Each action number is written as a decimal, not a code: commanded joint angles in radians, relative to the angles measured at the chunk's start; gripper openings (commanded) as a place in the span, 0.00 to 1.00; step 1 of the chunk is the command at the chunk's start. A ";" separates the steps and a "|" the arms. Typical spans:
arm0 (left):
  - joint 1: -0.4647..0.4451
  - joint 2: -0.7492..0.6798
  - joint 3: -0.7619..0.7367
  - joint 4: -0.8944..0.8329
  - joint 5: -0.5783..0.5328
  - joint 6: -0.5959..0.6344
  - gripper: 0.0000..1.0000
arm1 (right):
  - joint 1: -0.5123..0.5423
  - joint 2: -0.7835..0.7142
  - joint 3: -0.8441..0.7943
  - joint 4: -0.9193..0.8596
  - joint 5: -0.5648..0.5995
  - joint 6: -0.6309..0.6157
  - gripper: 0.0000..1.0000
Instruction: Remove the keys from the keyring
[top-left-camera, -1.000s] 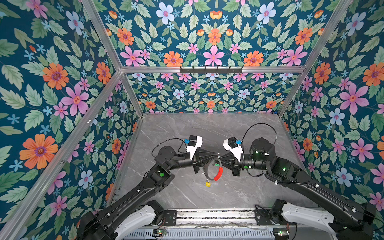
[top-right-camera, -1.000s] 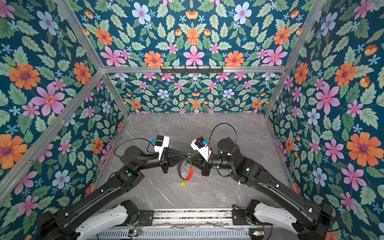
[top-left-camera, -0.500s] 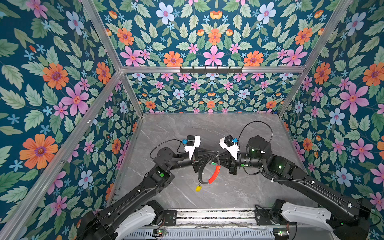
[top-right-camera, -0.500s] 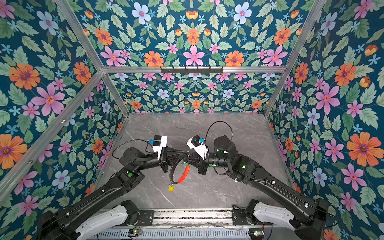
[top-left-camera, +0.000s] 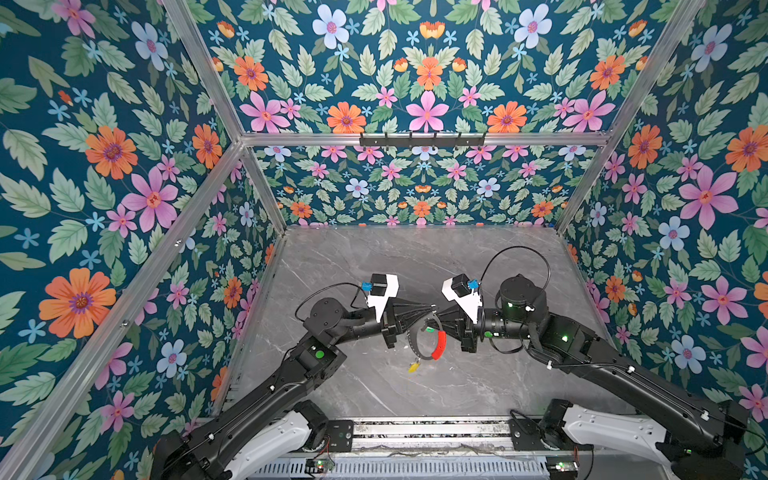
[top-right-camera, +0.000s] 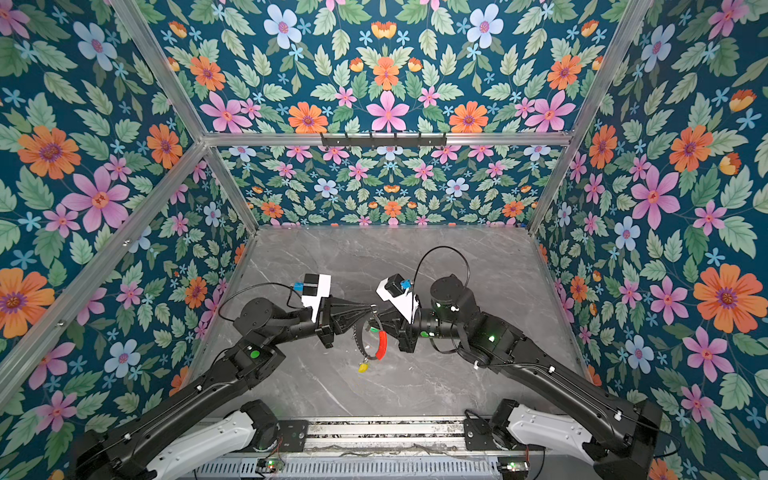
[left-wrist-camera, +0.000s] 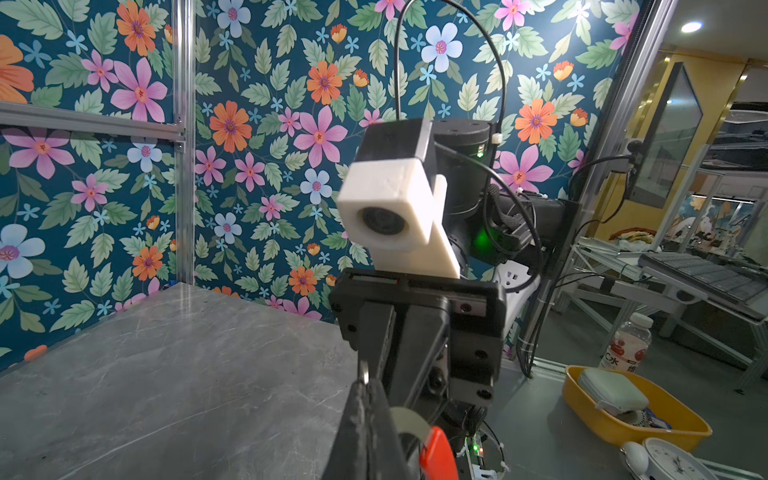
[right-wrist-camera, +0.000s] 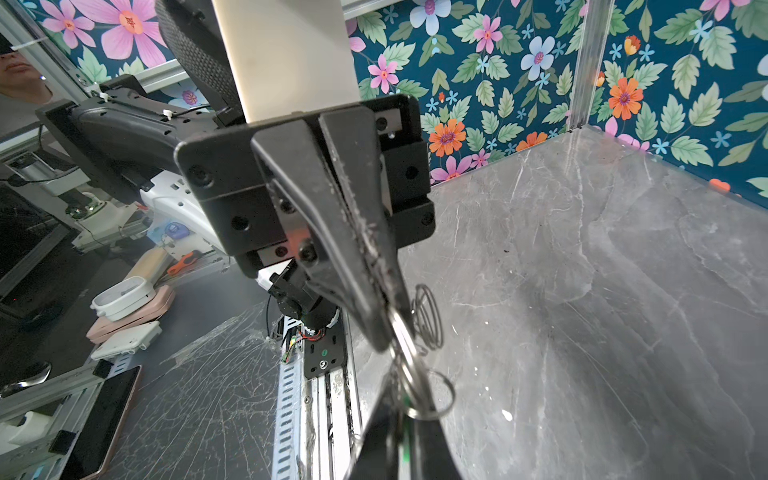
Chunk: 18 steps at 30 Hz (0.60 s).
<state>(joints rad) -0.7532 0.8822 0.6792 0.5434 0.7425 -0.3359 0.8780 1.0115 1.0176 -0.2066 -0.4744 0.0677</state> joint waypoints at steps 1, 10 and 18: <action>0.000 -0.015 0.009 -0.037 -0.021 0.034 0.00 | 0.001 -0.021 -0.013 -0.003 0.042 -0.007 0.00; 0.002 -0.065 0.021 -0.151 -0.068 0.075 0.00 | -0.012 -0.067 -0.060 -0.065 0.195 -0.004 0.00; 0.000 -0.086 0.007 -0.209 -0.185 0.097 0.00 | -0.179 -0.094 -0.146 -0.015 0.180 0.107 0.00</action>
<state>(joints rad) -0.7532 0.8013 0.6899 0.3389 0.6197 -0.2588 0.7387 0.9173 0.8864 -0.2569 -0.2996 0.1104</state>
